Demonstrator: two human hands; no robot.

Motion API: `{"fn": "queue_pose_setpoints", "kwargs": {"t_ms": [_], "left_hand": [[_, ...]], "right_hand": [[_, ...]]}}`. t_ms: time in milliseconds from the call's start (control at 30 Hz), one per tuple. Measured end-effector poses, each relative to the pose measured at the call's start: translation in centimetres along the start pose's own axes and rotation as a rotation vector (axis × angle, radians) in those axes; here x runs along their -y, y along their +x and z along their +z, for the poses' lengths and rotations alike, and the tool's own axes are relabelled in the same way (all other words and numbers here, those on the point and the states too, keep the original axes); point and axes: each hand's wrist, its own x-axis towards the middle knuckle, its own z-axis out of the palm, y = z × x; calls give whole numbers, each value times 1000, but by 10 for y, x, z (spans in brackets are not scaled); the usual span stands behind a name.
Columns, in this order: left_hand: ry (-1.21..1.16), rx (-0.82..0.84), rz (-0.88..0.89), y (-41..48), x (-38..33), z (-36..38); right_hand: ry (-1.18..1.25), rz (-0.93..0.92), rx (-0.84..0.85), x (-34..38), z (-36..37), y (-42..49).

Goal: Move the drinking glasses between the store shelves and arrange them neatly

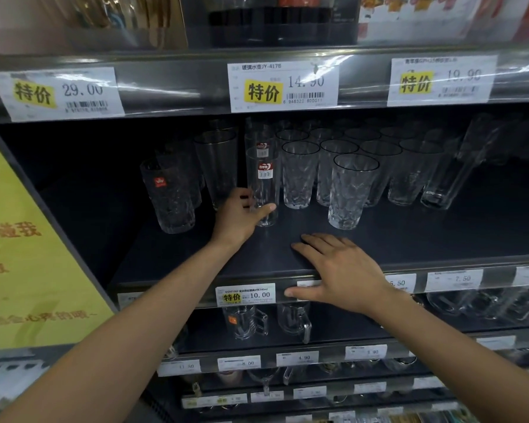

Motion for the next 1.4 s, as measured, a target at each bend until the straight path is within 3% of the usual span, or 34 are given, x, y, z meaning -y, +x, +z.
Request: {"fn": "queue_pose_setpoints", "kwargs": {"t_ms": [1400], "left_hand": [[98, -109, -3, 15, 11, 7]], "right_hand": [[8, 10, 37, 1, -1, 1]]}}
